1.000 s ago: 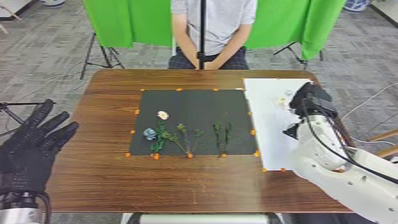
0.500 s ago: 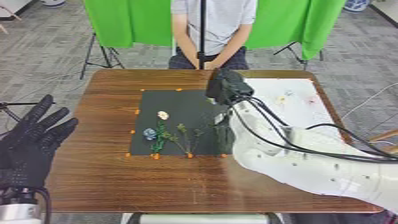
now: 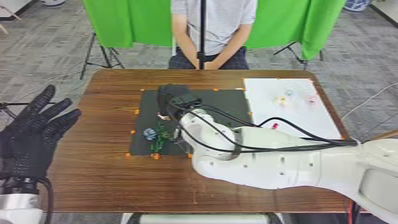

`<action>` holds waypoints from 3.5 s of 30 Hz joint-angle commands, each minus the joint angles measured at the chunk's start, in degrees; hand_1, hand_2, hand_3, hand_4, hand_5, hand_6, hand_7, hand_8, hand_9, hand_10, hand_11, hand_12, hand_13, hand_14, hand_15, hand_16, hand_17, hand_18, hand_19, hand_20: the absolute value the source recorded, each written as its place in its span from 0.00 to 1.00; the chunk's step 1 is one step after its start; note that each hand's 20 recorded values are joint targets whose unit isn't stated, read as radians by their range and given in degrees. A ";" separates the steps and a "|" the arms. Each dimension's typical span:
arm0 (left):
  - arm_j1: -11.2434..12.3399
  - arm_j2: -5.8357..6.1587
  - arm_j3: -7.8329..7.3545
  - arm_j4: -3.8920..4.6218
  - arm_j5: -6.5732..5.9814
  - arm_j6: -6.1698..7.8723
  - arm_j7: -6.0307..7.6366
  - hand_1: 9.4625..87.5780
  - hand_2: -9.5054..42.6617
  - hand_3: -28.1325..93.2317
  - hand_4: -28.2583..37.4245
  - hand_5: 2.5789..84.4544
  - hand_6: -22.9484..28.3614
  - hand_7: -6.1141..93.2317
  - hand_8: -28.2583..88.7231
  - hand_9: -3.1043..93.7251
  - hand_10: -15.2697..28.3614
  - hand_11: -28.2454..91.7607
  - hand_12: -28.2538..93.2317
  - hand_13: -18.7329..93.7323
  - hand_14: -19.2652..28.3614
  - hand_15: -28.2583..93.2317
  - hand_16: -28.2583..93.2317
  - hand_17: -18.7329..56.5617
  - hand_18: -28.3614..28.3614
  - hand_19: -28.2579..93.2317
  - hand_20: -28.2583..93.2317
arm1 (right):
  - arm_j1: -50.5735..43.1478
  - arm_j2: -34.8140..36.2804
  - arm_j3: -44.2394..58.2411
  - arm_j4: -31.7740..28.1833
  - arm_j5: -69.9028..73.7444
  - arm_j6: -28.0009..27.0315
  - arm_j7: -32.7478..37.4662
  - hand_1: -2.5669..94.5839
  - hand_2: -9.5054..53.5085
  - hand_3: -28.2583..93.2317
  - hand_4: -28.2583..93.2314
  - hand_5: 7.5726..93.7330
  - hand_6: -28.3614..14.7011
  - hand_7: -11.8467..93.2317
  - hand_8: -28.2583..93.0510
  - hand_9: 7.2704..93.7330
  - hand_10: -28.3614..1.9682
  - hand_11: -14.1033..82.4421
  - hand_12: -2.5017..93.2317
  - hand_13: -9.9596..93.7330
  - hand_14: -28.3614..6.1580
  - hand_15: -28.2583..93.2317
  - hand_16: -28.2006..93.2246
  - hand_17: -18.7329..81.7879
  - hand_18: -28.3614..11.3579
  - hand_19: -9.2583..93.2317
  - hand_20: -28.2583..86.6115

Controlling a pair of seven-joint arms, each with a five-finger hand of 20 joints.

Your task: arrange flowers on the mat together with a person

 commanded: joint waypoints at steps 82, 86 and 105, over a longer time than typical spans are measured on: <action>14.17 7.53 -1.62 2.00 -12.22 2.15 14.26 0.08 0.31 0.85 0.00 0.31 0.48 0.15 0.17 0.33 0.67 0.35 0.33 0.36 0.85 0.56 0.19 0.14 0.85 0.56 0.37 | -67.76 21.93 77.89 -25.97 61.45 1.36 -34.54 0.27 0.16 0.84 0.03 0.48 0.65 0.23 0.14 0.50 0.36 0.28 0.18 0.51 0.26 0.62 0.31 0.26 0.04 0.64 0.33; 14.23 6.77 -1.76 1.83 -12.36 2.38 14.23 0.06 0.31 0.84 0.00 0.30 0.47 0.15 0.17 0.33 0.67 0.35 0.33 0.36 0.85 0.56 0.20 0.14 0.85 0.56 0.38 | -68.66 21.31 78.10 -25.46 62.55 0.74 -35.81 0.26 0.17 0.84 0.02 0.48 0.66 0.23 0.14 0.49 0.36 0.27 0.18 0.50 0.25 0.61 0.32 0.26 0.05 0.62 0.35; 12.27 6.72 0.08 2.07 -12.74 2.88 14.02 0.02 0.36 0.84 0.00 0.34 0.51 0.15 0.17 0.35 0.69 0.37 0.34 0.37 0.88 0.60 0.19 0.14 0.84 0.58 0.40 | -67.39 21.85 76.25 -25.02 64.83 2.09 -38.55 0.26 0.18 0.84 0.03 0.49 0.67 0.23 0.14 0.50 0.40 0.28 0.18 0.50 0.26 0.61 0.33 0.25 0.06 0.60 0.37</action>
